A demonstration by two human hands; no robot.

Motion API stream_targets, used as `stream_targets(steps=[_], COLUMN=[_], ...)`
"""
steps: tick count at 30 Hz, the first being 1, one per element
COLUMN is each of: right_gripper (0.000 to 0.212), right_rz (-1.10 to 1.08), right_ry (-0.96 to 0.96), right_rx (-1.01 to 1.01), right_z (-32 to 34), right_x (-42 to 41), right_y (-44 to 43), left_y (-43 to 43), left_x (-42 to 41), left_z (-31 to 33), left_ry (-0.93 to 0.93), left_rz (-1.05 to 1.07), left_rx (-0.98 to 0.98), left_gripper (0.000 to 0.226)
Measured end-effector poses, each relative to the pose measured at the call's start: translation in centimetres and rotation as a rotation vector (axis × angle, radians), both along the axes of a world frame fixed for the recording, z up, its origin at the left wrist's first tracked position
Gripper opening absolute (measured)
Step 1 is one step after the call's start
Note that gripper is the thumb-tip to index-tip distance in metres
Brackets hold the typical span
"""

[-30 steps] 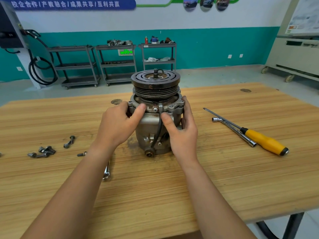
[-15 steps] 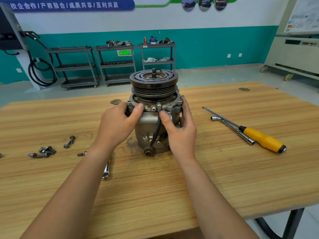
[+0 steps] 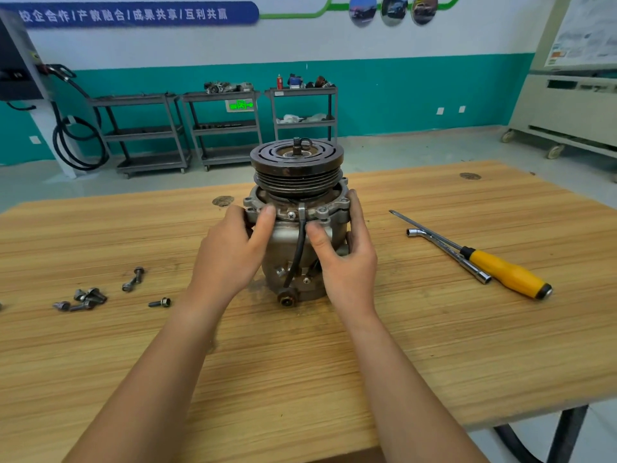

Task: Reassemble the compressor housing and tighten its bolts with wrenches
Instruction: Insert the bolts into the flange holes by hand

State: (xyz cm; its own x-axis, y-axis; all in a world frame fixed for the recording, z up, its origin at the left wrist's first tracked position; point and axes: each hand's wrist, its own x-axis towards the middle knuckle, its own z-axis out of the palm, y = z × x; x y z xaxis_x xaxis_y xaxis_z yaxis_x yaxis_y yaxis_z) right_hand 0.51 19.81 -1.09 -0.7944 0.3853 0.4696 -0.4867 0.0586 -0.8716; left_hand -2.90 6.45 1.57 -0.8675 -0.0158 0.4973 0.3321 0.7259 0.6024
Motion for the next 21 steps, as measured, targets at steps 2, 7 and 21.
stream_targets(steps=[2, 7, 21], right_gripper=[0.087, 0.089, 0.075], right_rz=[-0.004, 0.0, -0.011], right_ry=[-0.01, -0.032, -0.121], right_rx=[0.009, 0.01, -0.009], right_z=[0.0, 0.1, -0.2], right_x=[0.1, 0.2, 0.0], right_y=[0.0, -0.1, 0.1], left_y=[0.1, -0.1, -15.8], left_x=[0.3, 0.6, 6.7], left_z=[-0.2, -0.1, -2.0], left_ry=[0.021, -0.009, -0.362], left_rz=[0.018, -0.153, 0.216], left_rx=[0.016, 0.171, 0.377], left_gripper=[0.037, 0.018, 0.012])
